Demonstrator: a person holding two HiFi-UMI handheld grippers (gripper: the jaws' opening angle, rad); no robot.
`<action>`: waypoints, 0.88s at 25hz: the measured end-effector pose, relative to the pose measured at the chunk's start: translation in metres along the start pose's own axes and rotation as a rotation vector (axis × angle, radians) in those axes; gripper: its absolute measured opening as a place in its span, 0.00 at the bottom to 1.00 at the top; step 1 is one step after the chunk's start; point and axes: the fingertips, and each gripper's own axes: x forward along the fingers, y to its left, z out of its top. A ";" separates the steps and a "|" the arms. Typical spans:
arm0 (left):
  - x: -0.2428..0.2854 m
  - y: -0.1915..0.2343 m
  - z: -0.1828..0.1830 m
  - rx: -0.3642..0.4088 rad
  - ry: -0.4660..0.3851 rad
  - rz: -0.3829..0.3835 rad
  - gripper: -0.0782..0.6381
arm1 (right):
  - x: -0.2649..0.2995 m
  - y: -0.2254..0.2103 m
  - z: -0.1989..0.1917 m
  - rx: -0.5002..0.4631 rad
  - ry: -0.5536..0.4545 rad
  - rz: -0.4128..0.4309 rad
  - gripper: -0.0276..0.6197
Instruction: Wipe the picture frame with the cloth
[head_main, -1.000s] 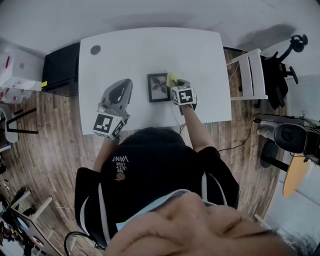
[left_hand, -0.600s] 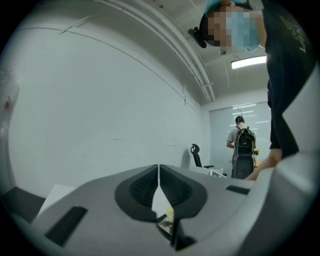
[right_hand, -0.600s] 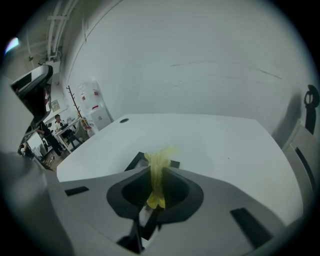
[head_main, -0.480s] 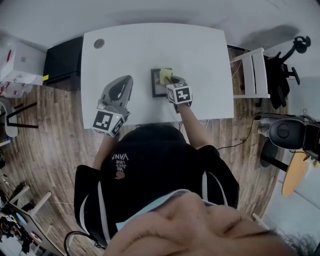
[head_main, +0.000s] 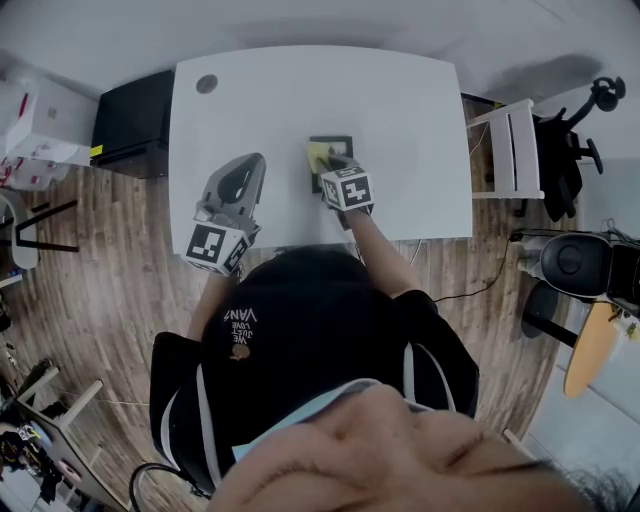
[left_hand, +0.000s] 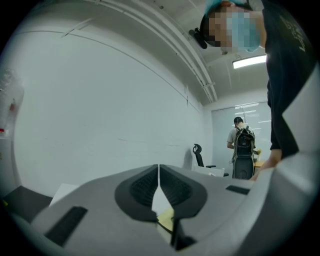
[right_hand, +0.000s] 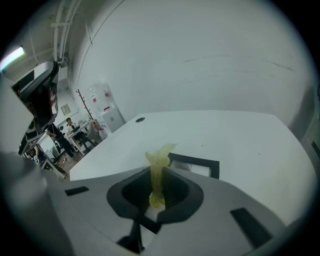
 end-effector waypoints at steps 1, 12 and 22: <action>-0.001 0.000 0.000 0.001 0.000 0.001 0.14 | -0.001 0.001 0.001 0.003 -0.003 0.005 0.10; 0.001 -0.001 0.001 -0.004 0.002 -0.005 0.14 | 0.004 0.004 -0.008 0.003 0.029 0.021 0.10; 0.007 -0.003 -0.003 -0.005 0.009 -0.018 0.14 | 0.004 -0.024 -0.027 -0.014 0.080 -0.030 0.10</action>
